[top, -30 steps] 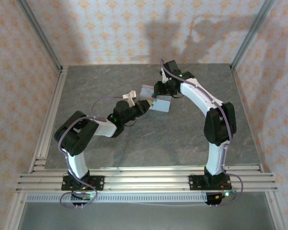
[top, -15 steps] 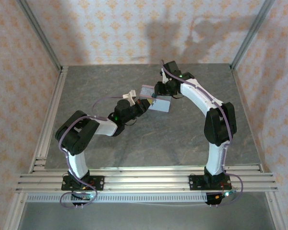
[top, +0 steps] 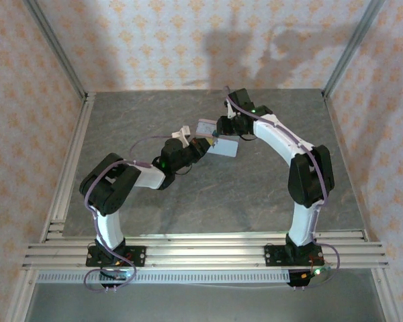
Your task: Unlock the padlock with the key
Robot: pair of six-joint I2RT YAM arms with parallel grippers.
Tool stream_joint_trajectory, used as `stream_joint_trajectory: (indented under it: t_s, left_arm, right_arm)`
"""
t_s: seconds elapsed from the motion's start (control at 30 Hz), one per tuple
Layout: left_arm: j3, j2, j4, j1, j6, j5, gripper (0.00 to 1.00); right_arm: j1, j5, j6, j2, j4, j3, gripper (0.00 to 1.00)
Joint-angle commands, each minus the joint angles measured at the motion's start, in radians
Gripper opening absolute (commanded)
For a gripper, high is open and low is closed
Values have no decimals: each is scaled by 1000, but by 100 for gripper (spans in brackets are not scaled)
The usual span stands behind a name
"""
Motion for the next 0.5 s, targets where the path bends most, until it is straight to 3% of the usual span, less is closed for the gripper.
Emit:
stream_joint_trajectory:
  t_s: [0.0,0.47]
  left_arm:
    - [37,14,-5,8,-8,-5,0]
    - [43,4,-94,6,-56,-23,0]
  right_arm:
    - [32,-35,16,49,-107,-71,39]
    - [46,-47,24,29,-86,-124,37]
